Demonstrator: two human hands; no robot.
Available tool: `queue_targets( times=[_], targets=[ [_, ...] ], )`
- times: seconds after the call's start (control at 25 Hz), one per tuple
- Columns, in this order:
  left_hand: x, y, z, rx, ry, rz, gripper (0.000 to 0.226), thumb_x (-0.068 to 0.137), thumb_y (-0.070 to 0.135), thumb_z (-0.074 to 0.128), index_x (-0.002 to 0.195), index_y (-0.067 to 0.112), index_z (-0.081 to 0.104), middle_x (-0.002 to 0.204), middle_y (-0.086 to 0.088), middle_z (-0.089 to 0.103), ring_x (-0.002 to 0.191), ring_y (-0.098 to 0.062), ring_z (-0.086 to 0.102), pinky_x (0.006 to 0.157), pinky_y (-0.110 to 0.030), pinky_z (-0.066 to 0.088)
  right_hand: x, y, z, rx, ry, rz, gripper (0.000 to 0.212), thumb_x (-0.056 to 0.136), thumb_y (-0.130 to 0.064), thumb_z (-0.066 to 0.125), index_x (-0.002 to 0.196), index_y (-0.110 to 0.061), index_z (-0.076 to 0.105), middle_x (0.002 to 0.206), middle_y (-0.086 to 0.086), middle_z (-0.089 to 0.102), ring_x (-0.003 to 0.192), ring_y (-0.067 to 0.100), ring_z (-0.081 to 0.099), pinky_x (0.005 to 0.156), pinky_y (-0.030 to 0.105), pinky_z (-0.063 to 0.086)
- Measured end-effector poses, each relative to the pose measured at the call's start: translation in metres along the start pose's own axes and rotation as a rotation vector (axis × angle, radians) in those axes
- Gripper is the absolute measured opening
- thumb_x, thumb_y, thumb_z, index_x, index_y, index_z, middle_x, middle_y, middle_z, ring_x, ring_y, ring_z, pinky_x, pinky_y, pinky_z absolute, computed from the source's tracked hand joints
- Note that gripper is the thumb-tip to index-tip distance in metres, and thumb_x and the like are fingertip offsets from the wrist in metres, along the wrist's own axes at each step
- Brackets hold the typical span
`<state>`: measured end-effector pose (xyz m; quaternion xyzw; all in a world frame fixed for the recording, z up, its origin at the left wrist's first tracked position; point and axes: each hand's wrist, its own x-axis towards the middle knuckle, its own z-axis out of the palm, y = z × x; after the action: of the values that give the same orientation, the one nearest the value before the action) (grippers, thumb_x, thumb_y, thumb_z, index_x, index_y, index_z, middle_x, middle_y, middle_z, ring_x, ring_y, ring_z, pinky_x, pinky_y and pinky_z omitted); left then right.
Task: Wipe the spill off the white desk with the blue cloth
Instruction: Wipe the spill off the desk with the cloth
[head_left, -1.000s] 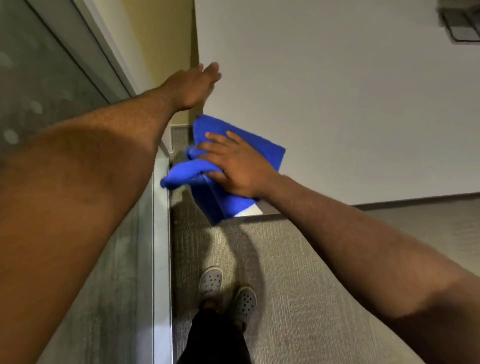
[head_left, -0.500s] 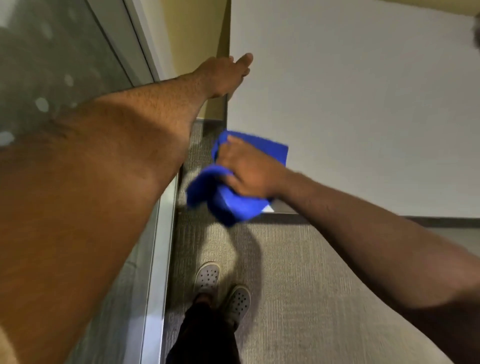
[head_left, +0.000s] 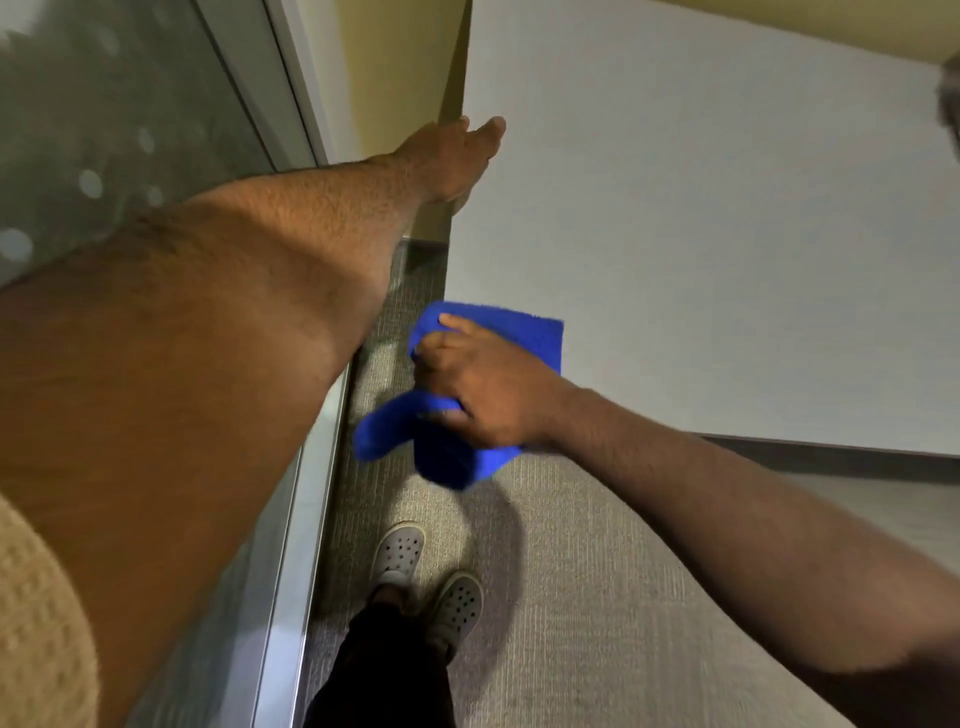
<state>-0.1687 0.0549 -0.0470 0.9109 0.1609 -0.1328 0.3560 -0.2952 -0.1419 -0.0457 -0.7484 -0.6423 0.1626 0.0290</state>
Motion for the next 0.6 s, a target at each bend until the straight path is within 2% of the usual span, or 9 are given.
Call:
queue_targets(
  times=[0.08,0.16,0.24,0.32,0.4,0.44,0.52,0.6],
  targets=[
    [-0.002,0.000,0.006,-0.005,0.011,-0.003,0.078,0.092,0.071,0.014,0.149,0.024,0.039,0.163,-0.007,0.022,0.150,-0.024,0.019,0.122,-0.041,0.015,0.013,0.023,-0.007,0.028,0.080,0.124,0.043,0.095,-0.038,0.049,0.128,-0.012,0.057,0.138,0.010,0.054,0.136,0.023,0.038,0.117,0.043,0.013],
    [-0.002,-0.002,0.008,-0.009,0.013,0.013,0.075,0.092,0.070,0.016,0.150,0.028,0.037,0.165,-0.001,0.017,0.151,-0.018,0.016,0.122,-0.035,0.011,0.018,0.048,-0.013,0.067,0.182,0.257,0.046,0.098,-0.040,0.044,0.138,-0.017,0.048,0.151,0.001,0.039,0.144,0.022,0.026,0.118,0.044,0.012],
    [-0.001,-0.005,0.009,-0.029,0.014,0.010,0.084,0.086,0.072,0.017,0.152,0.024,0.034,0.164,0.001,0.019,0.150,-0.017,0.017,0.122,-0.032,0.012,0.004,0.067,-0.009,0.132,0.254,0.350,0.047,0.099,-0.039,0.041,0.143,-0.021,0.042,0.155,-0.001,0.032,0.145,0.022,0.023,0.118,0.043,0.012],
    [0.000,-0.007,0.008,-0.023,0.022,0.030,0.079,0.091,0.067,0.020,0.153,0.020,0.032,0.164,-0.002,0.021,0.150,-0.020,0.018,0.122,-0.034,0.012,-0.030,0.082,-0.001,0.202,0.378,0.481,0.048,0.100,-0.038,0.039,0.145,-0.023,0.036,0.155,0.002,0.032,0.145,0.024,0.023,0.118,0.043,0.012],
    [-0.005,-0.005,0.016,0.127,0.037,0.174,0.063,0.102,0.048,0.025,0.153,0.011,0.029,0.164,-0.010,0.019,0.151,-0.027,0.015,0.122,-0.040,0.010,-0.072,0.096,0.007,0.241,0.528,0.695,0.050,0.100,-0.035,0.040,0.147,-0.019,0.031,0.154,0.007,0.033,0.144,0.027,0.025,0.119,0.044,0.014],
    [-0.010,-0.004,0.024,0.208,0.057,0.236,0.063,0.103,0.045,0.026,0.154,0.007,0.024,0.164,-0.011,0.014,0.151,-0.028,0.010,0.121,-0.041,0.007,-0.090,0.101,0.011,0.254,0.595,0.807,0.050,0.100,-0.032,0.040,0.147,-0.017,0.031,0.153,0.009,0.034,0.144,0.029,0.026,0.119,0.045,0.014],
    [-0.024,-0.002,0.039,0.263,0.081,0.210,0.084,0.096,0.065,0.024,0.156,0.008,0.007,0.166,-0.004,-0.002,0.152,-0.024,-0.005,0.122,-0.038,0.000,-0.117,0.105,0.017,0.276,0.698,1.022,0.049,0.100,-0.030,0.038,0.146,-0.015,0.033,0.153,0.012,0.035,0.143,0.031,0.027,0.119,0.049,0.016],
    [-0.033,-0.001,0.045,0.329,0.087,0.195,0.102,0.086,0.081,0.017,0.156,0.010,-0.003,0.166,-0.002,-0.010,0.151,-0.022,-0.012,0.123,-0.036,-0.002,-0.131,0.103,0.023,0.247,0.714,1.228,0.049,0.100,-0.033,0.034,0.147,-0.017,0.033,0.155,0.010,0.031,0.145,0.029,0.023,0.119,0.048,0.014]
  ],
)
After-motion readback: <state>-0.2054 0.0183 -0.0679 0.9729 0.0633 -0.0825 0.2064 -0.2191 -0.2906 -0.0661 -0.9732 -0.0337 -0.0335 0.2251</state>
